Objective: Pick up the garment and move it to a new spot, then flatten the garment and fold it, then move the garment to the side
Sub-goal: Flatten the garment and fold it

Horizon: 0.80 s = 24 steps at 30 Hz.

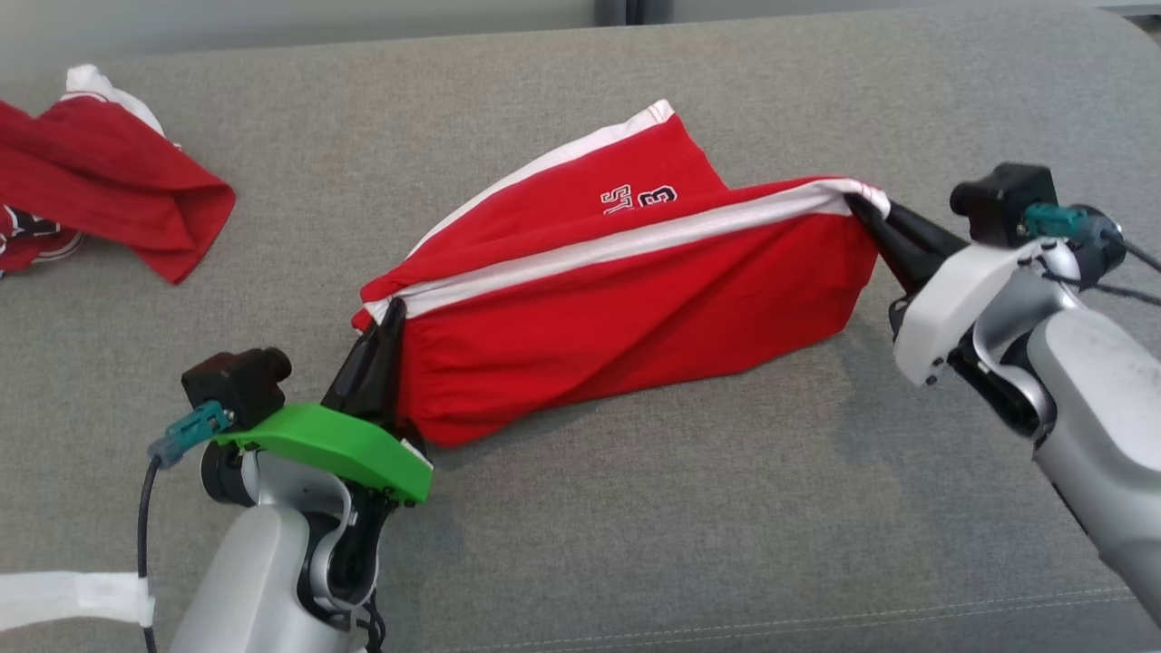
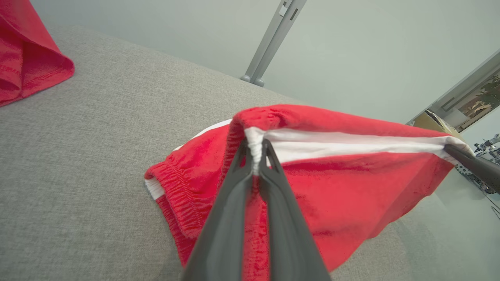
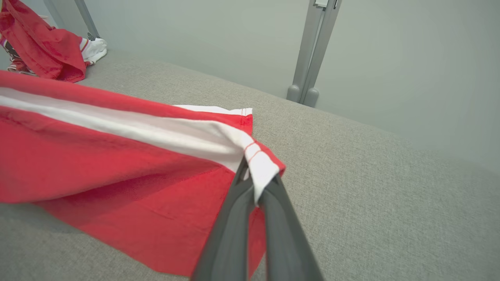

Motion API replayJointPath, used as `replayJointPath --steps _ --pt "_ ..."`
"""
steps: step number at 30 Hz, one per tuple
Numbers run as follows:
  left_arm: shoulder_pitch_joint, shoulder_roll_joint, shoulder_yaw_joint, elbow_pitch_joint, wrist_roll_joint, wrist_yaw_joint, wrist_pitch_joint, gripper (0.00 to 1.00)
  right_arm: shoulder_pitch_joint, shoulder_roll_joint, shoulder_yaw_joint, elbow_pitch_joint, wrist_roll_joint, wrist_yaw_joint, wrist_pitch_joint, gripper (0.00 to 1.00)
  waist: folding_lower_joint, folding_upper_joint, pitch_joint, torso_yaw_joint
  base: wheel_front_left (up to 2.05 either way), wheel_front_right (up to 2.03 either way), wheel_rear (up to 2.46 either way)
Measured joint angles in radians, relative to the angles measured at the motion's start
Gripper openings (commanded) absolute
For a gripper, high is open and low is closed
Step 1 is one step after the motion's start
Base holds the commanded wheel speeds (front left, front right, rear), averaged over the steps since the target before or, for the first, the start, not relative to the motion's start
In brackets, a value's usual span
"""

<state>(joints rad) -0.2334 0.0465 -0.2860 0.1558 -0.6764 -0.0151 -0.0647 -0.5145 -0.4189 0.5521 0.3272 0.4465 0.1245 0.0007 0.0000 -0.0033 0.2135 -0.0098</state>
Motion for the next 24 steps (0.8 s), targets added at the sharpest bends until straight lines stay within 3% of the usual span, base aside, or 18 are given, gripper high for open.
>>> replayJointPath --steps 4,8,24 --pt "-0.071 -0.006 -0.01 0.067 0.001 0.047 0.02 0.0 -0.093 -0.01 0.013 0.035 0.044 0.0 0.065 0.0 0.0 0.0 0.042 0.022 0.0 0.0 0.0" --pt "-0.137 -0.013 -0.039 0.127 -0.004 0.068 0.03 0.0 -0.155 -0.014 0.015 0.09 0.078 0.0 0.115 0.0 0.0 0.0 0.078 0.055 0.0 0.0 0.0" --pt "-0.326 -0.021 -0.161 0.246 -0.123 0.089 0.018 0.0 -0.352 0.015 0.114 0.242 0.145 0.0 0.228 0.0 0.0 0.0 0.169 0.169 0.0 0.0 0.0"
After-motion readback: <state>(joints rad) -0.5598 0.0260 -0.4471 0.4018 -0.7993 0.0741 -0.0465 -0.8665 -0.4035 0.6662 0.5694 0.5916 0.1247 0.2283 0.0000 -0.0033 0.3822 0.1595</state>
